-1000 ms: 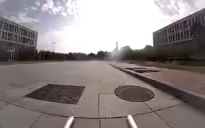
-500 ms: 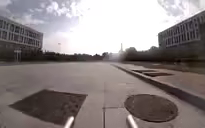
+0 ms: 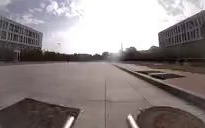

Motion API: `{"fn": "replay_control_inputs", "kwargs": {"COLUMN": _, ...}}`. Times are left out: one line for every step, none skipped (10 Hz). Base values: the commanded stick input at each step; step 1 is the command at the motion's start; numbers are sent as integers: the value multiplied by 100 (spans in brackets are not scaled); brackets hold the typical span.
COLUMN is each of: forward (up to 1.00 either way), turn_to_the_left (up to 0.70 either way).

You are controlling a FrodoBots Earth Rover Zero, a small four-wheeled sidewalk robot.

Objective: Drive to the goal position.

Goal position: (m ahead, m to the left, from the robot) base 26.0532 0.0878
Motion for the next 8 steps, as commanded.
{"fn": "replay_control_inputs", "kwargs": {"forward": 100, "turn_to_the_left": 0}}
{"fn": "replay_control_inputs", "kwargs": {"forward": 100, "turn_to_the_left": 0}}
{"fn": "replay_control_inputs", "kwargs": {"forward": 100, "turn_to_the_left": 0}}
{"fn": "replay_control_inputs", "kwargs": {"forward": 100, "turn_to_the_left": 0}}
{"fn": "replay_control_inputs", "kwargs": {"forward": 100, "turn_to_the_left": 0}}
{"fn": "replay_control_inputs", "kwargs": {"forward": 100, "turn_to_the_left": 0}}
{"fn": "replay_control_inputs", "kwargs": {"forward": 100, "turn_to_the_left": 0}}
{"fn": "replay_control_inputs", "kwargs": {"forward": 100, "turn_to_the_left": 0}}
